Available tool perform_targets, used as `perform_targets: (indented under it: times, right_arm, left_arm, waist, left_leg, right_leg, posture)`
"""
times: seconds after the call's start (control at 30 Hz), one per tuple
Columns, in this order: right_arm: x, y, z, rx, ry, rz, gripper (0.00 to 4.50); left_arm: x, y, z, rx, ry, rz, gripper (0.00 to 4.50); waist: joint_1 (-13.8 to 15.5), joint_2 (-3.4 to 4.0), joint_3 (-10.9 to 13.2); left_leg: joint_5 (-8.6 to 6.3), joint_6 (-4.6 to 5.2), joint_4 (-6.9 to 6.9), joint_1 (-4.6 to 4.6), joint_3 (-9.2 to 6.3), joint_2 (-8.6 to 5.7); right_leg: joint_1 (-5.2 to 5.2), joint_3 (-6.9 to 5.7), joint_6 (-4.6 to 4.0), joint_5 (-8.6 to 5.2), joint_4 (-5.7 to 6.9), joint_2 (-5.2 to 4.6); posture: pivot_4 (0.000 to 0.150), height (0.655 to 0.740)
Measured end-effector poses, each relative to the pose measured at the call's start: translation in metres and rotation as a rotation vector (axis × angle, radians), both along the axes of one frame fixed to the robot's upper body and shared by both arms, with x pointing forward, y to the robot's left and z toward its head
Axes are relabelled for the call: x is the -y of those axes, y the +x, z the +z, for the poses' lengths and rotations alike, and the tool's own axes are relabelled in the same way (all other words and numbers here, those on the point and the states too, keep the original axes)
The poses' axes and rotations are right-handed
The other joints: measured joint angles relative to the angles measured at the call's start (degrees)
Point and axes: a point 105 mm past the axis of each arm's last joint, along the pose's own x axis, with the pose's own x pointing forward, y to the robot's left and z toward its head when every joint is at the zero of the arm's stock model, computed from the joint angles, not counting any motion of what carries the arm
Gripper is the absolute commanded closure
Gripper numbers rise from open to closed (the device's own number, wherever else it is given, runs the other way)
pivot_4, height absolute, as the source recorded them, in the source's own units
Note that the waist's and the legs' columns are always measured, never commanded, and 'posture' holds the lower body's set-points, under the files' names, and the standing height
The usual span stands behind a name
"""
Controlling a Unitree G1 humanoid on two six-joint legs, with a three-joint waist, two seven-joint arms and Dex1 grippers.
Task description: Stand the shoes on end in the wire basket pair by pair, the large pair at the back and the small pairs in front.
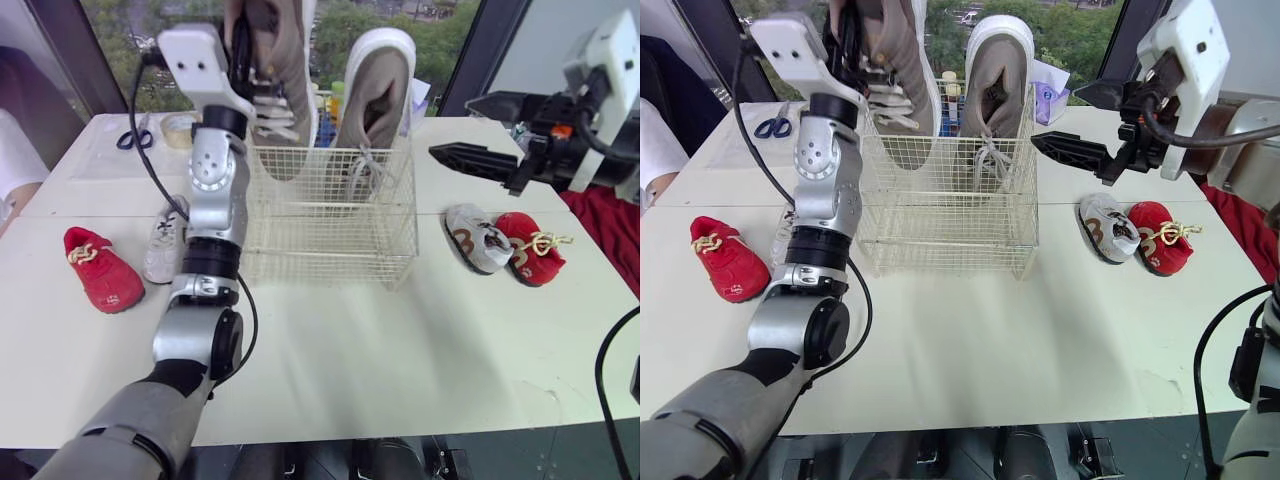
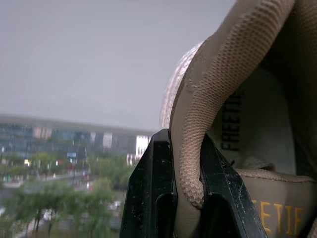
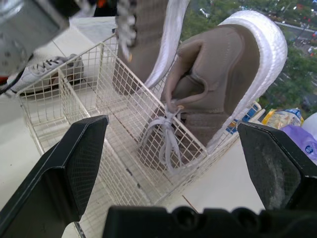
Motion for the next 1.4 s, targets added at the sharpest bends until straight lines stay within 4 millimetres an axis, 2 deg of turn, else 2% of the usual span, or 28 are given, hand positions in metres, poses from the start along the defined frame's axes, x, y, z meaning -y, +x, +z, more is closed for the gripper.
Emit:
perform_targets:
  times: [0.13,0.3,0.37,0.47,0.53,0.63,0.73,0.8,0.9,1.0,1.1,1.2,1.3,1.4]
  right_arm:
    - [-0.001,-0.001,-0.001,-0.005,0.001,0.014,0.00]
    - [-0.001,0.000,-0.016,-0.046,-0.002,0.013,0.00]
    - [-0.002,0.003,-0.021,-0.059,0.012,0.018,0.00]
    - [-0.003,0.005,-0.025,-0.057,0.024,0.018,0.00]
    - [-0.001,0.008,-0.027,-0.056,0.029,0.004,0.00]
    - [0.003,0.015,-0.033,-0.061,0.046,-0.027,0.00]
    - [0.011,0.024,-0.039,-0.041,0.076,-0.088,0.00]
    - [0.025,0.035,-0.044,0.014,0.122,-0.181,0.00]
    - [0.055,0.046,-0.065,0.031,0.184,-0.323,0.00]
    - [0.073,0.047,-0.092,0.011,0.254,-0.395,0.00]
    - [0.081,0.048,-0.115,0.001,0.307,-0.436,0.00]
    - [0.092,0.047,-0.135,-0.012,0.303,-0.489,0.00]
    - [0.106,0.046,-0.152,-0.027,0.255,-0.553,0.00]
    - [0.114,0.046,-0.160,-0.018,0.215,-0.586,0.00]
  left_arm:
    - [0.002,-0.005,-0.012,-0.034,0.015,-0.012,4.46]
    - [-0.003,-0.012,-0.055,-0.184,0.070,-0.016,4.46]
    - [-0.007,-0.016,-0.061,-0.220,0.090,-0.020,4.46]
    - [-0.010,-0.019,-0.066,-0.262,0.104,-0.024,3.21]
    - [-0.012,-0.019,-0.076,-0.308,0.105,-0.036,2.17]
    - [-0.017,-0.024,-0.081,-0.344,0.133,-0.061,0.73]
    - [-0.021,-0.038,-0.090,-0.406,0.169,-0.138,0.73]
    - [-0.025,-0.054,-0.096,-0.462,0.150,-0.239,0.73]
    - [-0.037,-0.079,-0.096,-0.528,0.129,-0.355,0.73]
    - [-0.042,-0.106,-0.096,-0.588,0.183,-0.500,0.73]
    - [-0.037,-0.129,-0.095,-0.616,0.192,-0.703,0.73]
    - [-0.028,-0.157,-0.116,-0.722,0.254,-0.856,0.73]
    - [-0.019,-0.177,-0.132,-0.790,0.274,-0.954,0.73]
    - [-0.009,-0.189,-0.134,-0.797,0.314,-0.999,0.73]
  waist:
    - [-0.02,0.01,-0.01]
    - [-0.23,0.02,-0.02]
    - [-0.35,0.03,-0.03]
    - [-0.40,0.19,-0.12]
    - [-0.29,0.19,-0.11]
    - [-0.04,0.19,-0.12]
    - [-0.13,0.19,-0.12]
    - [-0.29,0.19,-0.12]
    - [-0.08,0.19,-0.12]
    - [-0.10,0.27,-0.14]
    - [-0.13,0.36,-0.18]
    - [-0.40,0.53,-0.28]
    - [-0.44,0.54,-0.28]
    - [-0.44,0.62,-0.32]
  left_leg:
    - [0.02,-0.03,0.00,0.00,0.00,0.00]
    - [0.06,-0.11,0.00,-0.01,0.00,0.00]
    - [0.06,-0.12,0.00,0.00,0.00,0.01]
    - [0.06,-0.12,-0.01,0.00,0.01,0.01]
    - [0.06,-0.12,0.00,0.00,0.00,0.01]
    - [0.06,-0.11,0.03,0.00,0.00,0.01]
    - [0.07,-0.14,0.04,0.00,0.00,0.01]
    - [0.07,-0.16,0.04,0.00,-0.01,0.02]
    - [0.14,-0.28,0.02,0.00,-0.06,0.02]
    - [0.18,-0.34,0.02,0.05,-0.09,0.03]
    - [0.23,-0.42,0.02,0.09,-0.15,0.04]
    - [0.23,-0.43,-0.02,0.15,-0.14,0.03]
    - [0.23,-0.44,-0.03,0.15,-0.14,0.05]
    - [0.25,-0.49,-0.03,0.18,-0.14,0.06]
  right_leg:
    - [0.00,0.01,0.00,0.00,-0.01,-0.03]
    - [0.00,0.01,0.00,0.00,-0.02,-0.02]
    - [0.00,0.01,0.00,0.00,-0.02,-0.01]
    - [0.00,0.01,0.00,0.00,-0.02,-0.01]
    - [0.01,0.00,0.00,0.00,-0.01,0.00]
    - [0.01,0.00,0.00,0.00,0.01,0.00]
    - [0.01,0.01,0.00,0.00,0.00,0.00]
    - [0.01,0.02,0.00,-0.01,0.01,0.01]
    - [0.03,0.01,0.00,-0.01,0.03,0.06]
    - [0.08,0.03,-0.01,-0.02,0.03,0.15]
    - [0.13,0.08,-0.03,-0.03,0.03,0.21]
    - [0.14,0.17,-0.03,-0.04,0.02,0.26]
    - [0.13,0.19,-0.06,-0.05,0.02,0.29]
    - [0.14,0.24,-0.24,-0.15,0.01,0.31]
  posture:
    - [0.150,0.7400]
    - [0.150,0.7400]
    - [0.150,0.7400]
    - [0.150,0.7400]
    - [0.150,0.7400]
    - [0.150,0.7400]
    - [0.150,0.7400]
    - [0.150,0.7400]
    - [0.150,0.7400]
    - [0.150,0.7400]
    - [0.150,0.7400]
    - [0.150,0.7400]
    - [0.150,0.7400]
    - [0.150,0.7400]
